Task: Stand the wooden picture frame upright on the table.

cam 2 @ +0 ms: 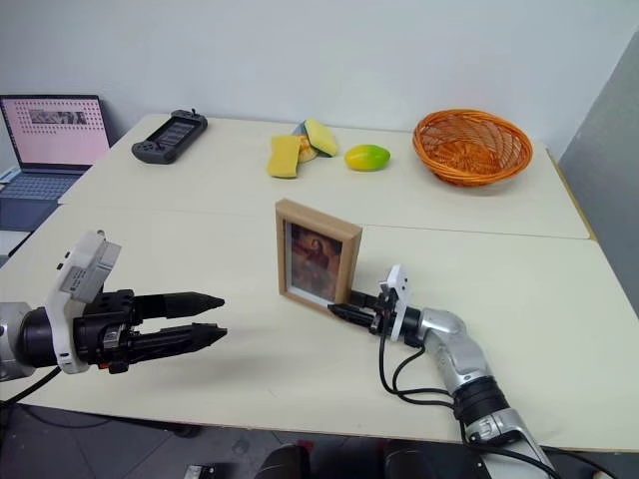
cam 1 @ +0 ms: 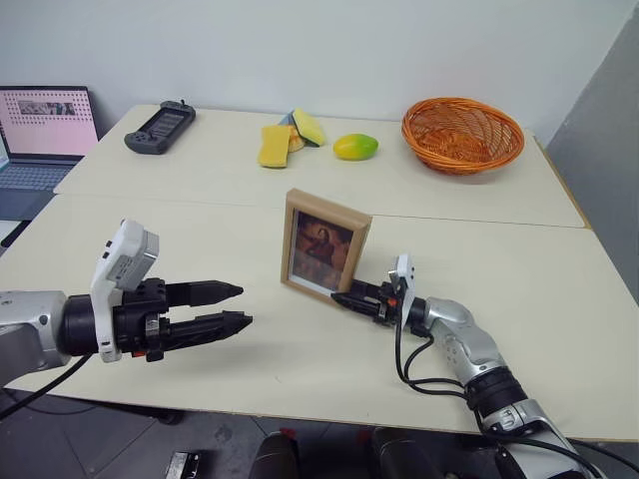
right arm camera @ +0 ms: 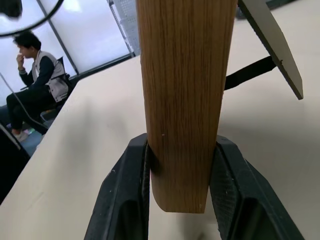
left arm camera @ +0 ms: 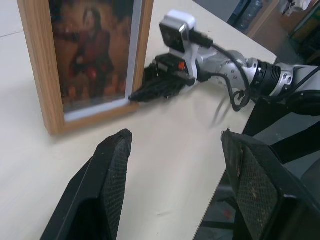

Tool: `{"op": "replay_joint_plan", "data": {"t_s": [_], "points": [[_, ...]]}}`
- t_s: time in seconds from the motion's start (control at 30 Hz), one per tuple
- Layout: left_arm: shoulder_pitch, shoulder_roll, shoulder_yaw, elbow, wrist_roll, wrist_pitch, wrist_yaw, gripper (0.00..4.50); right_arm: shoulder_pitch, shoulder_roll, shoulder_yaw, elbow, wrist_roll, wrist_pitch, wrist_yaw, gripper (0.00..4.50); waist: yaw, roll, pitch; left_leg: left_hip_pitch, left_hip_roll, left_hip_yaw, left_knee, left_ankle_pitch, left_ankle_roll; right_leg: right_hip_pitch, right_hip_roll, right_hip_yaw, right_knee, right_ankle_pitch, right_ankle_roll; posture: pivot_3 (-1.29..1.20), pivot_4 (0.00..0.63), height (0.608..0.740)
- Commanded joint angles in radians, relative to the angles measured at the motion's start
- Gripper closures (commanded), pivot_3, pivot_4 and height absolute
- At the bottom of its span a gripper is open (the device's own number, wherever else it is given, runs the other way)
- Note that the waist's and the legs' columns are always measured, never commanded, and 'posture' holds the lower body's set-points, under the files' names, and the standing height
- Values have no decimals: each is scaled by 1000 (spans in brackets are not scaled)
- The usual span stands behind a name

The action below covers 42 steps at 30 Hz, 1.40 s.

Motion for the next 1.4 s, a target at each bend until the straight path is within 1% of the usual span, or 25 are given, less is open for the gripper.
{"op": "replay_joint_plan", "data": {"t_s": [0.03, 0.13, 0.23, 0.53, 0.67, 0.73, 0.77, 0.8, 0.97, 1.23, 1.4], "points": [[-9, 22, 43, -15, -27, 13, 5, 1447, -23, 17, -22, 64, -40, -65, 18, 3206, -1, 0, 0, 1, 0, 0, 0, 0, 0, 0, 0, 0, 0, 0, 0, 0, 150, 740], [33, 32, 58, -24, 26, 5, -26, 1447, -27, 22, -36, 82, -49, -80, 29, 3206, -2, 0, 0, 2, 1, 0, -1, 0, 0, 1, 1, 0, 0, 0, 0, 0, 150, 740], [44, 33, 72, -8, 60, -13, -35, 1447, -21, 21, -49, 76, -50, -75, 35, 3206, -2, 0, 0, 2, 1, 1, -1, 0, 0, 1, 1, 1, 0, 0, 0, 0, 150, 740], [-9, 34, 56, 9, 66, -16, -38, 1447, -33, 25, -57, 103, -54, -41, 29, 3206, -2, -1, 0, 3, 0, 1, -2, 0, 0, 1, 1, 1, 0, 0, 0, 0, 150, 740], [-20, 32, 50, 9, 65, -10, -34, 1447, -47, 33, -68, 111, -46, -8, 25, 3206, -2, -1, 0, 6, 1, 2, -3, 0, 0, 4, 1, 2, 0, 0, 0, 0, 150, 740], [-27, 31, 46, 10, 62, -8, -30, 1412, -49, 35, -73, 111, -51, -8, 24, 2545, -2, -1, 0, 8, 1, 3, -4, 0, 0, 5, 1, 2, 0, -1, 1, 0, 150, 740], [-33, 29, 42, 12, 58, -7, -26, 1412, -50, 36, -75, 112, -57, -13, 19, 2458, -3, -1, 0, 8, 1, 3, -4, 0, 0, 5, 1, 3, 0, -1, 1, 0, 150, 740], [-39, 28, 39, 13, 55, -6, -23, 1412, -50, 37, -77, 112, -62, -15, 15, 2113, -3, -1, 0, 8, 1, 3, -4, 0, 0, 5, 1, 3, 0, -1, 1, 0, 150, 740], [-54, 22, 24, 14, 51, -5, -12, 1412, -50, 34, -77, 110, -78, -23, 9, 1061, -3, -1, 0, 8, 1, 4, -5, 0, 0, 5, 1, 3, 0, -1, 1, 0, 150, 740], [-74, 19, 1, 18, 49, -8, -4, 1412, -38, 17, -80, 86, -83, -12, 13, 1061, -2, -1, 0, 9, 1, 4, -5, 0, 0, 5, 1, 3, 0, -1, 1, 0, 150, 740], [-88, 8, -23, 8, 44, -5, 21, 1412, -14, -30, -94, 13, -81, 23, 8, 1061, 2, -1, 0, 8, 0, 5, -5, 0, 0, 5, 0, 4, -1, -1, 2, 0, 150, 740]]}}
